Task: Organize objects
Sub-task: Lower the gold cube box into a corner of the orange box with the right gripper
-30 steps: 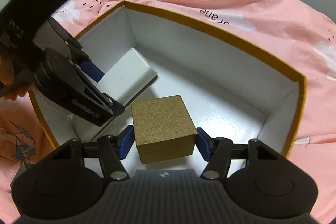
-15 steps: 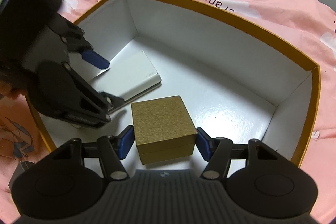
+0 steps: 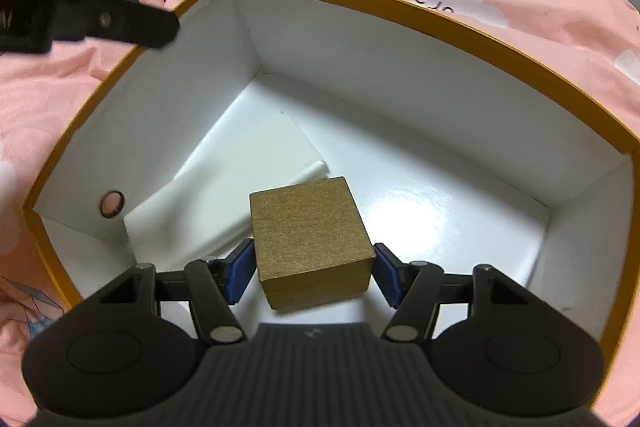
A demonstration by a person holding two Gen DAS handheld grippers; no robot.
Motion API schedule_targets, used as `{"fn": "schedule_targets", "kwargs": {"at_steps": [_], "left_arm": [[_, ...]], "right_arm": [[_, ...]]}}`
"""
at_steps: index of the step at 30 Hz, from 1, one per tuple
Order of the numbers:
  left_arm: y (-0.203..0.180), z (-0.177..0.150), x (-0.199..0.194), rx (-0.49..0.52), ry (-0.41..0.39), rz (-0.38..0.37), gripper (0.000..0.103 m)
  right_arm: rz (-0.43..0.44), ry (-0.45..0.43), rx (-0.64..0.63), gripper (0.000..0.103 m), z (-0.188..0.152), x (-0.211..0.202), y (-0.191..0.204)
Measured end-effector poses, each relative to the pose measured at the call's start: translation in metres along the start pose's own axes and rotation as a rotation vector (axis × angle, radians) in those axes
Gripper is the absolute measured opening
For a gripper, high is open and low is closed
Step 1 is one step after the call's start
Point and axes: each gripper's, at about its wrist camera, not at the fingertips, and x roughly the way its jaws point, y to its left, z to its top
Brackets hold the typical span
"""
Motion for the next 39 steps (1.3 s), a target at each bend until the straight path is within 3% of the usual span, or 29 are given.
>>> {"fn": "schedule_targets", "kwargs": {"at_steps": [14,21,27,35,39], "left_arm": [[0.043,-0.016,0.012,-0.097,0.033,-0.015,0.069],[0.049,-0.013,0.019,-0.127,0.033,-0.015,0.068],[0.053,-0.010,0.025,-0.151,0.038,-0.010,0.068],[0.051,-0.010,0.032,-0.126,0.057,0.003,0.065],[0.051,-0.011,0.034,-0.125,0.060,0.002,0.065]], "right_arm": [[0.038,0.027,0.013,0.064,0.025,0.014,0.018],[0.098,-0.038,0.184,0.064,0.038,-0.015,-0.002],[0.122,-0.116,0.327,0.064,0.066,-0.011,-0.011],[0.150,-0.079,0.431,0.064,0.080,0.018,-0.013],[0.173,-0.102,0.462,0.065,0.078,0.020,-0.016]]}}
